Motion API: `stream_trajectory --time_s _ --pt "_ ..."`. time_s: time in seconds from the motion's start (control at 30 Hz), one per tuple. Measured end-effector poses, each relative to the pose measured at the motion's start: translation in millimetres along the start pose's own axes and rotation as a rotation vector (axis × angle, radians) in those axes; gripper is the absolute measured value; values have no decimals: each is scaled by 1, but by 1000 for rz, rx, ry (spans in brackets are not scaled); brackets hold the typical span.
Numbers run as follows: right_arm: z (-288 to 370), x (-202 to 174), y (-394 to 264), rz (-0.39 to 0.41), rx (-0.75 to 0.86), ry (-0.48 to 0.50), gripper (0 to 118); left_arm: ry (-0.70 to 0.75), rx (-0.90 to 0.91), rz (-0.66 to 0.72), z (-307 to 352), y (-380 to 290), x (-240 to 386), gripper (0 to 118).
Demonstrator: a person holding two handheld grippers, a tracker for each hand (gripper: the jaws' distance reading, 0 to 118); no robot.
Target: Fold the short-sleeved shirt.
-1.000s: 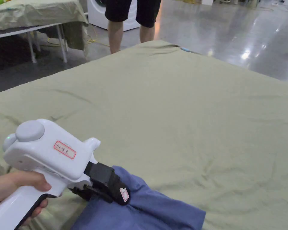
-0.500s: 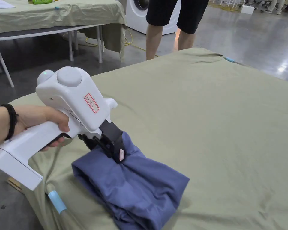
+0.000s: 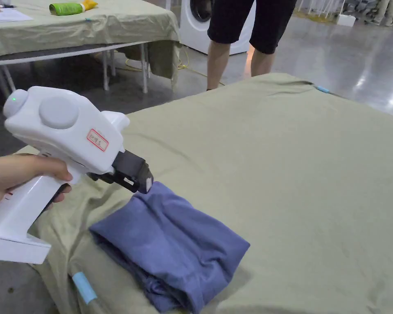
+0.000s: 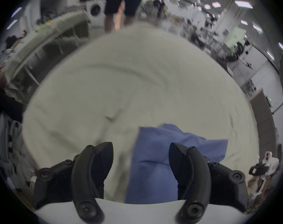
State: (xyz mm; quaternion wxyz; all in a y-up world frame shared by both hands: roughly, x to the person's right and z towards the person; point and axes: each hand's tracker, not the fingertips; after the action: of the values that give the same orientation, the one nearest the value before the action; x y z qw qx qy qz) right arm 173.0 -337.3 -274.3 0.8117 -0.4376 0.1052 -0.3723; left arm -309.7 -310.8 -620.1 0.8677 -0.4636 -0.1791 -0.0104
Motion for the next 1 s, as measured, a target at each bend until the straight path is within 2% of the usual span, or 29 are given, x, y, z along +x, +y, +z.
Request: stream_trajectory --time_s 0.07,0.1,0.13,0.17,0.2,0.27,0.3,0.37,0.47,0.6,0.67,0.73,0.77,0.87,0.93,1.0 --pt "4 1 -3 6 3 13 2 97 20 36 20 -5 -12 81" --pt "7 2 -5 8 8 22 2 87 33 86 29 -15 -8 78" --pt "10 3 -7 9 18 30 2 24 53 138 37 -29 -3 60" --pt "14 5 -10 8 27 35 2 -64 39 183 37 -41 -6 8" --pt "20 9 -13 4 39 44 2 -142 43 255 40 -57 5 0" --pt "32 15 -20 -5 60 58 2 -343 0 324 38 -90 35 0" --pt "40 19 -24 -7 76 61 2 -395 3 329 46 -109 66 0" --pt "59 27 -33 -7 113 47 2 -483 7 298 45 -130 113 0" --pt "95 41 -45 9 204 -18 2 -577 42 178 50 -142 183 0" --pt "152 61 -63 33 379 -164 2 -528 179 -48 69 -136 276 0" --pt "183 69 -71 59 480 -284 2 -399 376 -195 86 -138 327 0" --pt "213 73 -78 94 583 -405 2 -348 519 -287 100 -146 368 0" --pt "227 73 -81 120 639 -452 2 -361 575 -311 106 -149 383 0" --pt "261 65 -88 228 799 -623 2 -489 665 -271 117 -156 422 0" --pt "277 57 -93 309 912 -725 2 -482 687 -265 123 -159 436 0" --pt "286 51 -98 365 1022 -774 2 -452 747 -276 127 -157 447 0"
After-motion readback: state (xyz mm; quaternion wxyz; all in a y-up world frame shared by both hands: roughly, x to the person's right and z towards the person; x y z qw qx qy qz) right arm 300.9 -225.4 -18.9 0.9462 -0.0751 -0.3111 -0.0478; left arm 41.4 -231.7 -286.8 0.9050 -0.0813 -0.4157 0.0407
